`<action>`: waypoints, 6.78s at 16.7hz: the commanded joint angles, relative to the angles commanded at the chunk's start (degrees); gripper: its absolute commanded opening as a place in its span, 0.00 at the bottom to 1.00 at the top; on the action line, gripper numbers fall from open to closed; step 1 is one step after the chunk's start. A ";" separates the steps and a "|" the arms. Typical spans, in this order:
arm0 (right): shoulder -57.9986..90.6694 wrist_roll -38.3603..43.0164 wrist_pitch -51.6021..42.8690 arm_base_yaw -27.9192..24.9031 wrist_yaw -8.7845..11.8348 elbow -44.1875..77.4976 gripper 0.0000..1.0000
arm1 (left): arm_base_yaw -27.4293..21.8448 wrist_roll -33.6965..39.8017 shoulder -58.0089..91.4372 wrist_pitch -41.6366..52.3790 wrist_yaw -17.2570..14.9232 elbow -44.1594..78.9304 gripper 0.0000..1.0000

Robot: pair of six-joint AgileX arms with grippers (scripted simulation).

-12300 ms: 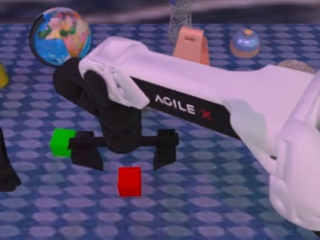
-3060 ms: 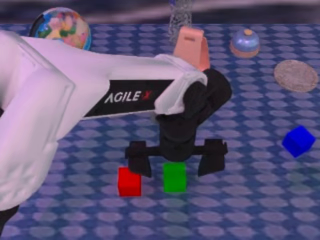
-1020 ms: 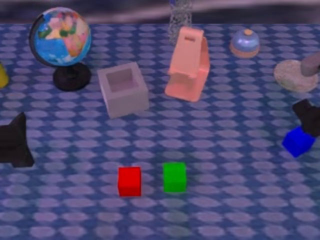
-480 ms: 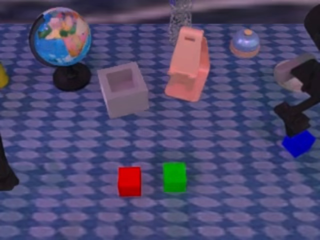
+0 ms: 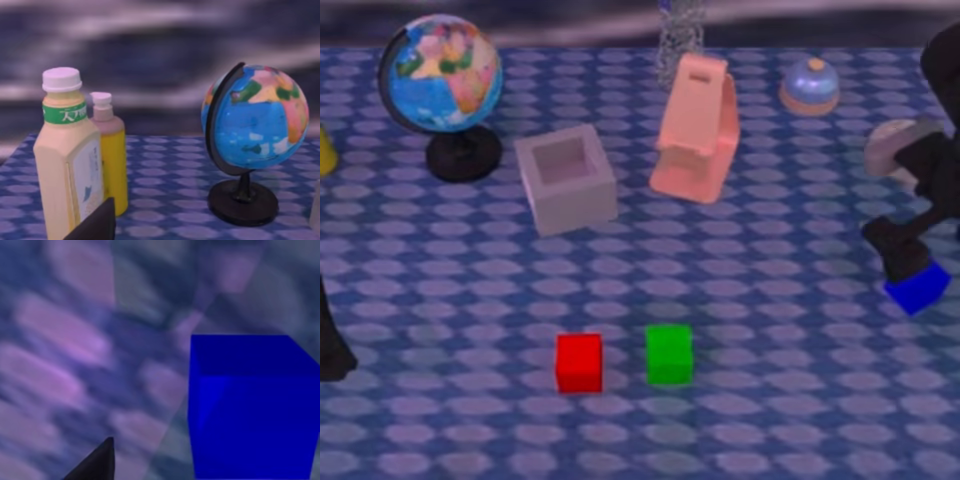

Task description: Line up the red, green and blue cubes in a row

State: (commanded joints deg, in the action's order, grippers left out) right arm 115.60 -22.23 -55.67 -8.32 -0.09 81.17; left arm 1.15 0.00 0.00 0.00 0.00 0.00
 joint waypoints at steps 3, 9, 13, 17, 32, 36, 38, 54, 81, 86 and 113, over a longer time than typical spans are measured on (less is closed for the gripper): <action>2.95 0.15 7.19 -0.08 -0.02 -3.74 1.00 | 0.00 0.00 0.00 0.00 0.00 0.00 1.00; 5.31 0.24 11.95 -0.16 -0.04 -6.53 1.00 | 0.00 0.00 0.00 0.00 0.00 0.00 1.00; 5.31 0.24 11.95 -0.16 -0.04 -6.53 0.77 | 0.00 0.00 0.00 0.00 0.00 0.00 1.00; 5.31 0.24 11.95 -0.16 -0.04 -6.53 0.47 | 0.00 0.00 0.00 0.00 0.00 0.00 1.00; 4.52 0.47 11.55 -0.08 0.18 -6.38 0.00 | 0.00 0.00 0.00 0.00 0.00 0.00 1.00; 2.90 0.26 7.34 -0.36 0.29 -3.85 0.00 | 0.00 0.00 0.00 0.00 0.00 0.00 1.00; 1.09 0.29 2.83 -0.43 0.30 -1.60 0.00 | 0.00 0.00 0.00 0.00 0.00 0.00 1.00; -1.98 20.25 -4.08 -10.45 0.20 1.85 0.00 | 0.00 0.00 0.00 0.00 0.00 0.00 1.00; -0.38 60.37 9.15 -29.51 -0.20 -8.79 0.00 | 0.00 0.00 0.00 0.00 0.00 0.00 1.00; -0.38 60.37 9.15 -29.51 -0.20 -8.79 0.23 | 0.00 0.00 0.00 0.00 0.00 0.00 1.00; -5.33 60.34 -4.18 -29.93 -0.14 -0.82 1.00 | 0.00 0.00 0.00 0.00 0.00 0.00 1.00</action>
State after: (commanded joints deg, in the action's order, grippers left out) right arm 110.27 38.10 -59.85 -38.25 -0.23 80.35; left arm 1.15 0.00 0.00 0.00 0.00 0.00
